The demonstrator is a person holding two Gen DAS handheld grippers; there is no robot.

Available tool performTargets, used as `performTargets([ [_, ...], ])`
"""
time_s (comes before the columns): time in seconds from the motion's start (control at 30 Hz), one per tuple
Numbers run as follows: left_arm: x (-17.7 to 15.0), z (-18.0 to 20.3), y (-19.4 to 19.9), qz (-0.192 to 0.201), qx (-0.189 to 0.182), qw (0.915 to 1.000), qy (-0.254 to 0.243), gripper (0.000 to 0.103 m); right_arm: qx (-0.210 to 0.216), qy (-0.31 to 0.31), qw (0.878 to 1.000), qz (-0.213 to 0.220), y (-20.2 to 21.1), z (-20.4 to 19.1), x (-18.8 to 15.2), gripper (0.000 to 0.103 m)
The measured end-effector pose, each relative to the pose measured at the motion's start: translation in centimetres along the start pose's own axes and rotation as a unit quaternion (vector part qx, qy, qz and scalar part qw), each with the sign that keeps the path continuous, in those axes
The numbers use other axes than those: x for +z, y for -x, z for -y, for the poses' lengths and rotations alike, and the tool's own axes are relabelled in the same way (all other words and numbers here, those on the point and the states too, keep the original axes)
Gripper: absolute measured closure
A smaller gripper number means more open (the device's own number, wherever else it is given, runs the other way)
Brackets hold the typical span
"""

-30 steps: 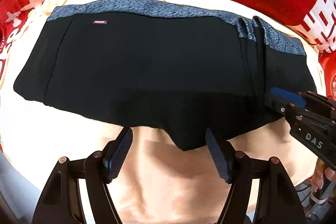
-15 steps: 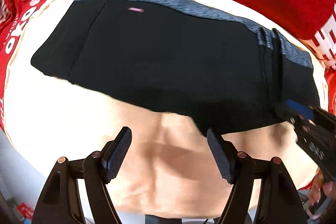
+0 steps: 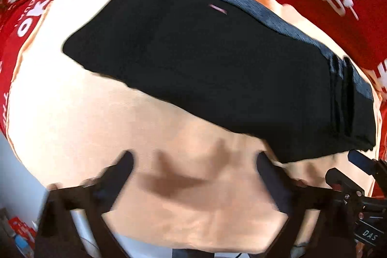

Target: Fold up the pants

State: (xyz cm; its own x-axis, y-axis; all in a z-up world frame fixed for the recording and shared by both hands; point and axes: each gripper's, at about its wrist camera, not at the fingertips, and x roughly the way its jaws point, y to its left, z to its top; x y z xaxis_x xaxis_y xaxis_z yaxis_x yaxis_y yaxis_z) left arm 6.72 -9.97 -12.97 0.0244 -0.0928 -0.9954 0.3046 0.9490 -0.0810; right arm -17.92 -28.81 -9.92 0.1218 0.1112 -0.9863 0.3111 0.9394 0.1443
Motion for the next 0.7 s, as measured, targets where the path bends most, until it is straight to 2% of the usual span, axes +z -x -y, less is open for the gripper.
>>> performTargets([
  [0.4, 1.6, -4.9, -0.6, 0.004, -0.013, 0.999, 0.043, 0.001, -0.026, 0.002, 1.0, -0.003, -2.3, -1.4, 3.4, 0.024],
  [0.53, 2.6, -5.7, -1.6, 0.001, -0.04, 0.9971, 0.064, 0.001, -0.026, -0.004, 0.999, -0.021, -3.8, -1.2, 3.7, 0.024],
  [0.6, 2.8, -6.8, -1.4, 0.012, -0.06, 0.9944, 0.086, 0.001, -0.013, -0.026, 0.999, -0.039, -4.7, -0.5, 3.5, 0.024],
  [0.7, 3.0, -9.0, -1.0, 0.034, -0.091, 0.9871, 0.127, 0.001, -0.003, -0.04, 0.999, -0.033, -4.8, 0.2, 3.2, 0.024],
])
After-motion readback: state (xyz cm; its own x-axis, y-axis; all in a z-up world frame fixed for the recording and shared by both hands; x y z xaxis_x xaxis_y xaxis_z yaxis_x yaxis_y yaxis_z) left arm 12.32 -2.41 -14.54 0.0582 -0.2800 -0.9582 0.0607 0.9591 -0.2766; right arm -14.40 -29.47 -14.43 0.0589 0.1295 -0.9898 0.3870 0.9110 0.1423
